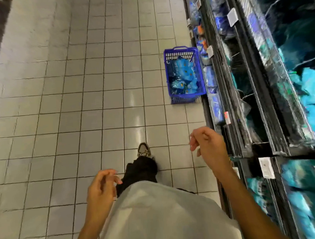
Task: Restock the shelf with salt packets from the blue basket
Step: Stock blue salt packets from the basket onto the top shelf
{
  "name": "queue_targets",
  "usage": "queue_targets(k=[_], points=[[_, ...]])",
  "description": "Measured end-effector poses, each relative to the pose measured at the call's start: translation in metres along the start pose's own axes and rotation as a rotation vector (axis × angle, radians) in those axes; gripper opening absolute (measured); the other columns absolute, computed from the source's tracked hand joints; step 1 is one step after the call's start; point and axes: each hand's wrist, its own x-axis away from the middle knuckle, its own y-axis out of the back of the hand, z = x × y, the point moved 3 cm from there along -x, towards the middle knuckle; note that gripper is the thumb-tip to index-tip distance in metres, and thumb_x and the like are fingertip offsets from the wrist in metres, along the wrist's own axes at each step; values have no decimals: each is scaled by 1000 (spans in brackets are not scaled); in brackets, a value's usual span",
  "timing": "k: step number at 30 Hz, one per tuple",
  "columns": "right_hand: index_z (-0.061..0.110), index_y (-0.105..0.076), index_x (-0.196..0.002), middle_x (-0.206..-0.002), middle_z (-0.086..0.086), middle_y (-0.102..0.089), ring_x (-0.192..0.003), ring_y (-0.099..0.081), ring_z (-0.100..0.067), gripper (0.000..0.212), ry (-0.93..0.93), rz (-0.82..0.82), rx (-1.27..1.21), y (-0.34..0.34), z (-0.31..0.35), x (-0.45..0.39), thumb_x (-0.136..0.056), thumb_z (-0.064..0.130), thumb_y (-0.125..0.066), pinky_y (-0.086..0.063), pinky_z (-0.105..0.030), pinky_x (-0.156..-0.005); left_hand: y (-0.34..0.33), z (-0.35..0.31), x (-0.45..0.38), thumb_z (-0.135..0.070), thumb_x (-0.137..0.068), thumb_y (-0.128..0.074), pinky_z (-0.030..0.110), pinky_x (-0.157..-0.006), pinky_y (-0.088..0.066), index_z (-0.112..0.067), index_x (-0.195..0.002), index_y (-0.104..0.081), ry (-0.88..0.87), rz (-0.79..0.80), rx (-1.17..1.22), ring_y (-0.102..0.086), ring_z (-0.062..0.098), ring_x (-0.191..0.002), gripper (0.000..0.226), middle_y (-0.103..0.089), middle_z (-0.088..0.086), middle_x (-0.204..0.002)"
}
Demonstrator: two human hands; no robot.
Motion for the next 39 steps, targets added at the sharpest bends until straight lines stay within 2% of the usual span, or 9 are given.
queue_targets(k=[4,8,13,18,22,25,33,37,39], points=[[8,-65,-82,-69,-6,-67,-58,-62,-18,19,-24,6,14,-41,34,-57,-99,8,-55,-39,-31,-46,9,-26,-77,-24,-104,-52,22,-49,-47,-24,-102,-67,64,2,90,-58,14,-62,15,-70,6,-85],[5,-65,-84,-69,-11,-66,-60,-60,-21,18,-68,-32,11,-60,58,-87,-100,4,-56,-37,-34,-51,7,-72,-159,-19,-105,-51,23,-48,-46,-20,-102,-67,22,74,97,-58,13,-61,17,-71,3,-81],[-2,-61,-83,-61,-9,-59,-49,-52,-13,16,-195,-147,-118,-61,74,-111,-96,-7,-56,-31,-21,-43,-6,-137,-255,-16,-106,-49,24,-49,-48,-18,-103,-68,-19,248,58,-60,12,-62,19,-71,-1,-81],[-1,-63,-85,-66,-17,-59,-59,-50,-24,14,-193,-246,-150,-43,84,-148,-96,-5,-56,-34,-23,-44,-41,-204,-345,-14,-106,-46,28,-51,-48,-14,-105,-67,-42,318,56,-61,16,-65,21,-71,2,-83],[-3,-63,-84,-62,-12,-62,-55,-56,-21,15,-194,-282,-91,-35,84,-221,-96,-10,-55,-37,-23,-41,-71,-239,-403,-16,-107,-47,28,-51,-49,-14,-107,-67,-56,349,37,-61,17,-66,20,-71,2,-84],[-1,-64,-84,-62,-9,-64,-54,-56,-18,16,-180,-246,-54,-36,98,-291,-97,-4,-55,-41,-23,-43,-83,-258,-431,-18,-107,-47,30,-51,-49,-14,-106,-67,8,299,11,-62,16,-64,21,-71,0,-82],[4,-64,-85,-60,-2,-64,-51,-57,-13,15,-167,-204,-186,-47,169,-461,-99,4,-57,-41,-22,-41,-106,-336,-524,-22,-105,-49,31,-53,-51,-16,-104,-68,24,196,-50,-63,18,-65,20,-71,4,-84],[4,-63,-84,-59,-3,-64,-49,-60,-15,17,-195,-252,-248,-58,189,-516,-100,7,-57,-42,-23,-39,-128,-391,-583,-22,-105,-50,29,-52,-50,-13,-105,-68,-12,253,-81,-62,14,-63,20,-71,3,-82],[7,-64,-84,-57,-3,-64,-47,-59,-16,19,-227,-341,-293,-64,191,-537,-101,8,-55,-42,-22,-37,-147,-414,-618,-24,-105,-50,27,-51,-51,-13,-105,-68,-26,299,-113,-63,13,-63,21,-71,1,-82]])
